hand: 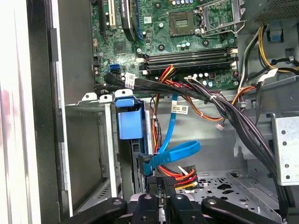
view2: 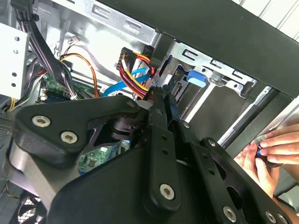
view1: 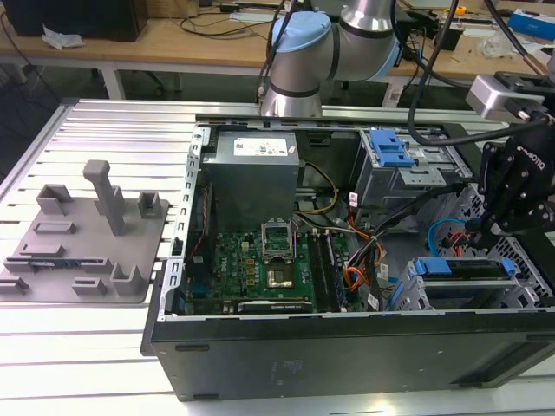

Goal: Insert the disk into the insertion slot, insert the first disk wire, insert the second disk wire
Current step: 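Insert the first disk wire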

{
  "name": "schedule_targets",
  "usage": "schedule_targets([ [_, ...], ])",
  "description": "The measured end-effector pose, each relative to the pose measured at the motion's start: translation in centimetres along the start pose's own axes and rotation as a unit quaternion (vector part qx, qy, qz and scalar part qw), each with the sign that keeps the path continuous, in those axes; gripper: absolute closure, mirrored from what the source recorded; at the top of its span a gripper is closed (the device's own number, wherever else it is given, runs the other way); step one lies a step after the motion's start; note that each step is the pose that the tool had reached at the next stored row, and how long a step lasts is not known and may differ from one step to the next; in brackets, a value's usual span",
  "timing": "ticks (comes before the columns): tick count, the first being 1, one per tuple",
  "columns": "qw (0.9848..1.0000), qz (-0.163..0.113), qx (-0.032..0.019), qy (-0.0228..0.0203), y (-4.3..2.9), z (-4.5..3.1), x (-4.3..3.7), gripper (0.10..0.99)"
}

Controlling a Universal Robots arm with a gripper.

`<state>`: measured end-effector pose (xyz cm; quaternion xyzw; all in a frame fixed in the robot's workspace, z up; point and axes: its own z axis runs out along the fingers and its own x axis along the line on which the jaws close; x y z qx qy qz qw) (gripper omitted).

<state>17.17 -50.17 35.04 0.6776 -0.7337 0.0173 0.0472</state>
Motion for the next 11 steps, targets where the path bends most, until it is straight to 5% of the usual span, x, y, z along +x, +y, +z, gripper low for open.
schedule_targets([
  [11, 1.0000, -0.003, 0.0001, 0.0002, -0.04, 0.04, 0.40, 0.922],
])
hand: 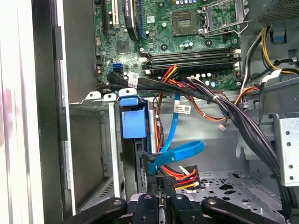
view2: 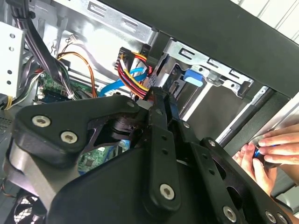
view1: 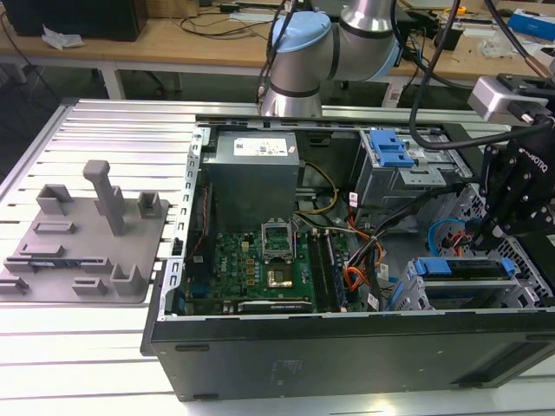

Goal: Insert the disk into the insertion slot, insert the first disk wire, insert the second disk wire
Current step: 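Insert the first disk wire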

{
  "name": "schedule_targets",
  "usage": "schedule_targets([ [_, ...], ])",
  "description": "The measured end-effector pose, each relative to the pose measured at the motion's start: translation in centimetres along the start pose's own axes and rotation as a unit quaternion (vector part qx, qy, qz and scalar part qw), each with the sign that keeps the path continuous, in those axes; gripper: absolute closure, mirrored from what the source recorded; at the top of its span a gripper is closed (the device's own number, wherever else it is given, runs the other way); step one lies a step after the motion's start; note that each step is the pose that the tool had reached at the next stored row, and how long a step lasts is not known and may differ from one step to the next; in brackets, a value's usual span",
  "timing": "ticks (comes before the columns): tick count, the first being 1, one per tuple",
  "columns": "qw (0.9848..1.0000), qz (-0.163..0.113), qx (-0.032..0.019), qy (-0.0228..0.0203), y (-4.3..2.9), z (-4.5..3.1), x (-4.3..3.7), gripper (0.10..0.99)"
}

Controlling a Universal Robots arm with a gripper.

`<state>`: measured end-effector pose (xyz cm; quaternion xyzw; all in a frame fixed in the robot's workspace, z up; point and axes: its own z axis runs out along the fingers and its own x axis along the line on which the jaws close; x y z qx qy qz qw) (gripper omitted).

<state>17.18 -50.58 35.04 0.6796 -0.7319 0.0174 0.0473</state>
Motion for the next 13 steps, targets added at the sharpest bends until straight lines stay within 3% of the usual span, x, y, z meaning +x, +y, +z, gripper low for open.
schedule_targets([
  [13, 1.0000, 0.000, -0.0003, 0.0000, -0.06, 0.10, 0.80, 0.922],
])
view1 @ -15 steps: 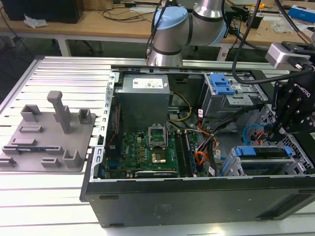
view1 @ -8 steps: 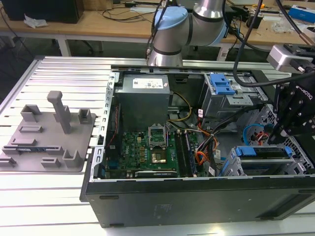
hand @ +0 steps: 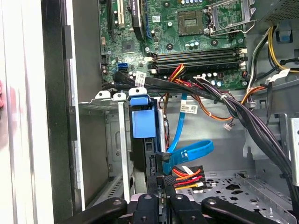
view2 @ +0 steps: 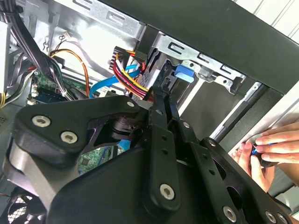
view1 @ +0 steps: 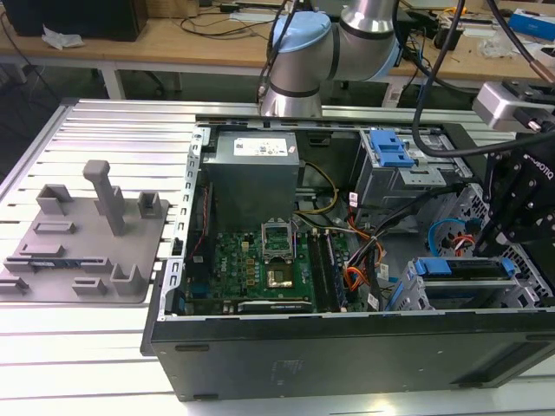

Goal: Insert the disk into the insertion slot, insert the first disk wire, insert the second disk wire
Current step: 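Insert the first disk wire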

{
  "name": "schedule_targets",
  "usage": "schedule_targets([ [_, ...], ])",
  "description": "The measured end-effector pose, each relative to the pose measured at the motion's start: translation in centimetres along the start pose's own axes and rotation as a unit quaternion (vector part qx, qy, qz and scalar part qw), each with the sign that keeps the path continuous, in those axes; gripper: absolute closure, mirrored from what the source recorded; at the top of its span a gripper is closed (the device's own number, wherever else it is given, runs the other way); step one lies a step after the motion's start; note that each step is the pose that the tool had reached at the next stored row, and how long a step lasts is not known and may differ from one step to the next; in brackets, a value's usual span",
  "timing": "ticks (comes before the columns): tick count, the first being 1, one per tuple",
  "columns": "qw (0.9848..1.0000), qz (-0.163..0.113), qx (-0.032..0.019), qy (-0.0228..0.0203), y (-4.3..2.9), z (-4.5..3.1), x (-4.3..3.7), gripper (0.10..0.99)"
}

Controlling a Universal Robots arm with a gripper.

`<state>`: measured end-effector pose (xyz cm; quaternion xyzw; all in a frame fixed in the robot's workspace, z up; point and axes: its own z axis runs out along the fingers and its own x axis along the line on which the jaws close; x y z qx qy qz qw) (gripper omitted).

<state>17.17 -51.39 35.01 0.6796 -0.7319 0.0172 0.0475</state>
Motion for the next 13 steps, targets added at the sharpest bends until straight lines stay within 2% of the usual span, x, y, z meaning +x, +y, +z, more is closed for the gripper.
schedule_targets([
  [13, 1.0000, 0.000, -0.0032, 0.0002, -0.09, 0.10, 0.29, 0.922],
])
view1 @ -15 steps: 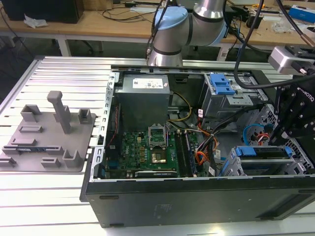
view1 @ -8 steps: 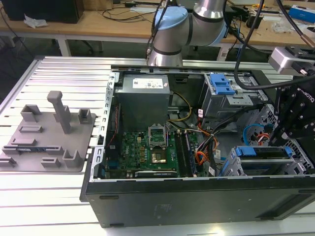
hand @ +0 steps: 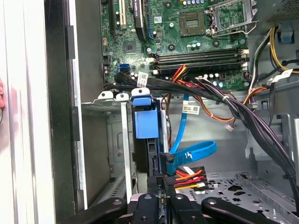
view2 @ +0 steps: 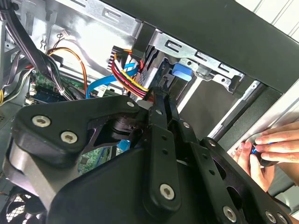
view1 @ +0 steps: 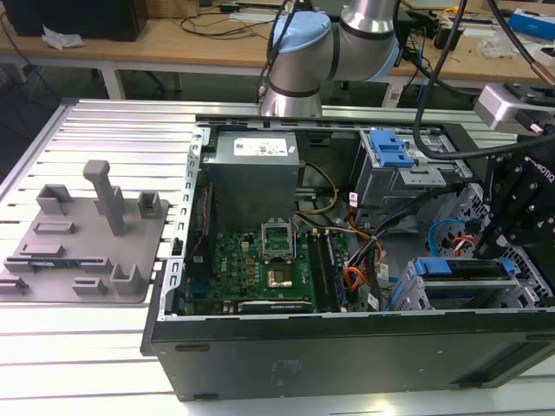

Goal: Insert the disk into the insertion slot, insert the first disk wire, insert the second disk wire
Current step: 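Insert the first disk wire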

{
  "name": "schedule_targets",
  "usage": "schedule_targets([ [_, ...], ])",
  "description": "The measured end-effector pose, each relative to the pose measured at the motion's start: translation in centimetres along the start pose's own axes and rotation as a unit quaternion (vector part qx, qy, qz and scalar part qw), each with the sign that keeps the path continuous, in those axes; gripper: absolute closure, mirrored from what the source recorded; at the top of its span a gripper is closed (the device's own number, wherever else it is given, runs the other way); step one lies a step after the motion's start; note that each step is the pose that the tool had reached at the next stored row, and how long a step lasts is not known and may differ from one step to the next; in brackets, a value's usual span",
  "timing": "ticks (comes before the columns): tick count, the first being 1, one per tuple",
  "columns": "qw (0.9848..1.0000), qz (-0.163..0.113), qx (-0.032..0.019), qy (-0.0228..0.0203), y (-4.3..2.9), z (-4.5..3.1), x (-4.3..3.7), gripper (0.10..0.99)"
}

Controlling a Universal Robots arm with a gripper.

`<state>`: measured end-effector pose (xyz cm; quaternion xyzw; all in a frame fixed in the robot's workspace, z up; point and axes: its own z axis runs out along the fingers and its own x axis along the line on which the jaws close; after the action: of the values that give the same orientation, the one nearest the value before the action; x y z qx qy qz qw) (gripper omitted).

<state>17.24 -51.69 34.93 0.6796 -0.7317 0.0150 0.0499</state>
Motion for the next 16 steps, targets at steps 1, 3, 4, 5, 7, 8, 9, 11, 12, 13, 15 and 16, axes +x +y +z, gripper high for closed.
schedule_targets([
  [1, 1.0000, 0.000, -0.0003, 0.0000, -0.03, 0.00, 0.03, 0.922],
  [3, 1.0000, 0.000, -0.0005, 0.0000, -0.06, 0.01, 0.06, 0.922],
  [4, 1.0000, 0.000, -0.0007, 0.0001, -0.08, 0.01, 0.10, 0.922],
  [5, 1.0000, 0.000, -0.0008, 0.0000, -0.09, 0.02, 0.12, 0.922],
  [7, 1.0000, 0.000, -0.0010, 0.0001, -0.10, 0.03, 0.14, 0.922],
  [8, 1.0000, 0.000, -0.0011, 0.0001, -0.10, 0.05, 0.15, 0.922],
  [9, 1.0000, 0.000, -0.0011, 0.0002, -0.10, 0.05, 0.16, 0.922],
  [11, 1.0000, 0.000, -0.0013, 0.0002, -0.11, 0.10, 0.15, 0.922],
  [12, 1.0000, 0.000, -0.0014, 0.0001, -0.11, 0.13, 0.15, 0.922],
  [13, 1.0000, 0.000, -0.0014, 0.0002, -0.12, 0.16, 0.15, 0.922],
  [15, 1.0000, 0.000, -0.0016, 0.0002, -0.13, 0.21, 0.14, 0.922],
  [16, 1.0000, 0.000, -0.0017, 0.0002, -0.13, 0.23, 0.14, 0.922],
])
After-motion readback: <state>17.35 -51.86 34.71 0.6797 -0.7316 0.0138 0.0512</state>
